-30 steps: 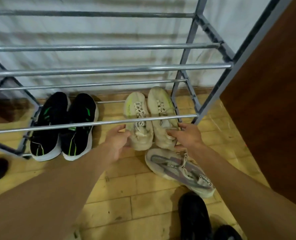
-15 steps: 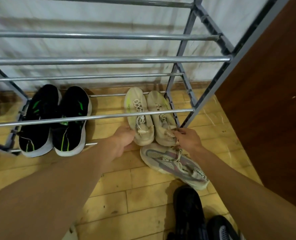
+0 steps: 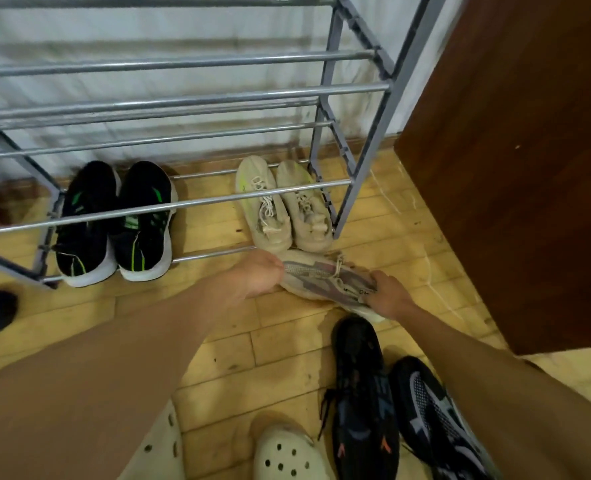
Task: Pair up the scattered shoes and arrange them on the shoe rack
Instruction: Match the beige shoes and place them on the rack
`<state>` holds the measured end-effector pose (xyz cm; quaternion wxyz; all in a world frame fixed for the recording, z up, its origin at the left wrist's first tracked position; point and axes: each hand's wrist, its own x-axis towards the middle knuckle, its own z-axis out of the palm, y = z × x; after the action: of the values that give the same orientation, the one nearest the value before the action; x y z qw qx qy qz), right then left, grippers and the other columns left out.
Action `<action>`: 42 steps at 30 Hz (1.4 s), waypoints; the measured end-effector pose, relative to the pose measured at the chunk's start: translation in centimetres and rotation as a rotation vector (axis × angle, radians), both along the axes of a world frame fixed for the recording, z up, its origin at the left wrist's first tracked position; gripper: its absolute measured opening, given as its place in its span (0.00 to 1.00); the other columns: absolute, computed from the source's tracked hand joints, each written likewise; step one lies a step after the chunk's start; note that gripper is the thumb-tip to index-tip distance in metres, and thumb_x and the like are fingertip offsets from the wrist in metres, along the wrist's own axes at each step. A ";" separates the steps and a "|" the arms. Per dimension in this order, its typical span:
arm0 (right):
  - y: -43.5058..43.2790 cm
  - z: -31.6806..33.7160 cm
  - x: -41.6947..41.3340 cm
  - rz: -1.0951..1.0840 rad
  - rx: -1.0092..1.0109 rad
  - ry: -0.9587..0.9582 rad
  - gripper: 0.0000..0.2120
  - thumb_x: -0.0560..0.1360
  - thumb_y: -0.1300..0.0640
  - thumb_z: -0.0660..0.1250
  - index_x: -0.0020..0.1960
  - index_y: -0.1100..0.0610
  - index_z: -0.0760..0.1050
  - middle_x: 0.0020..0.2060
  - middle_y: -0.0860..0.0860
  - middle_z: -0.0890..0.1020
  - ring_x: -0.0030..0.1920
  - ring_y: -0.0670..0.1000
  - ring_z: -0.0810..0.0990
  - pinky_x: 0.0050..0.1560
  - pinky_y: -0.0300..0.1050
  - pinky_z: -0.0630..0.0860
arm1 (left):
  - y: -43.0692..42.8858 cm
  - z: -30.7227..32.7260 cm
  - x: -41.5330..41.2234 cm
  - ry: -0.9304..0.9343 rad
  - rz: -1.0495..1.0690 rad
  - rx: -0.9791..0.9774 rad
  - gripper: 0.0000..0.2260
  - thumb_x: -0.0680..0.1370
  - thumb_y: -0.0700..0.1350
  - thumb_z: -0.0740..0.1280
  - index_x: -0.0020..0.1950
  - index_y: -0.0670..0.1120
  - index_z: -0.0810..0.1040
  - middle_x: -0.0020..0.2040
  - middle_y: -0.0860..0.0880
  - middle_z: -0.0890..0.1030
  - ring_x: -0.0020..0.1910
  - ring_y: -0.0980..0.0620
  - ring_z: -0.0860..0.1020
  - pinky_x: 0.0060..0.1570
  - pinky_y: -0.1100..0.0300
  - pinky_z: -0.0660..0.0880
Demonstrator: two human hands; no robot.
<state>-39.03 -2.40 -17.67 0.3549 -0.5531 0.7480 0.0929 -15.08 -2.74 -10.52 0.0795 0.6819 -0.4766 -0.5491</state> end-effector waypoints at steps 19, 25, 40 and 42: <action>2.8 13.1 1.3 0.370 -0.245 0.533 0.11 0.77 0.62 0.62 0.58 0.60 0.76 0.55 0.55 0.80 0.57 0.57 0.80 0.51 0.48 0.77 | 6.1 12.0 1.1 -0.039 -0.175 -0.169 0.12 0.78 0.36 0.60 0.57 0.42 0.79 0.49 0.48 0.77 0.50 0.51 0.75 0.45 0.64 0.74; 5.2 23.2 0.7 0.276 -0.433 0.234 0.09 0.70 0.57 0.70 0.50 0.52 0.80 0.44 0.52 0.82 0.46 0.54 0.80 0.42 0.45 0.74 | 9.7 18.7 1.9 -0.054 -0.146 -0.306 0.06 0.78 0.38 0.61 0.45 0.45 0.76 0.44 0.48 0.77 0.40 0.53 0.75 0.39 0.65 0.72; 14.4 45.2 20.9 0.226 -0.749 -0.861 0.11 0.73 0.64 0.71 0.55 0.59 0.81 0.46 0.56 0.85 0.45 0.57 0.84 0.44 0.52 0.83 | 21.0 37.2 14.3 0.354 0.442 -0.611 0.28 0.74 0.55 0.68 0.71 0.46 0.68 0.61 0.48 0.78 0.56 0.50 0.79 0.57 0.55 0.74; 16.5 46.8 24.8 0.274 -0.696 -0.978 0.12 0.74 0.66 0.69 0.56 0.60 0.79 0.46 0.57 0.83 0.40 0.53 0.83 0.38 0.47 0.81 | 23.2 38.7 16.7 0.404 0.513 -0.698 0.22 0.75 0.52 0.69 0.66 0.45 0.74 0.58 0.48 0.81 0.54 0.50 0.80 0.59 0.52 0.75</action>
<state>-14.23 14.05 29.11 0.4404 -0.7060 0.4074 -0.3763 1.64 20.47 28.16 0.5279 0.5897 -0.4237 -0.4405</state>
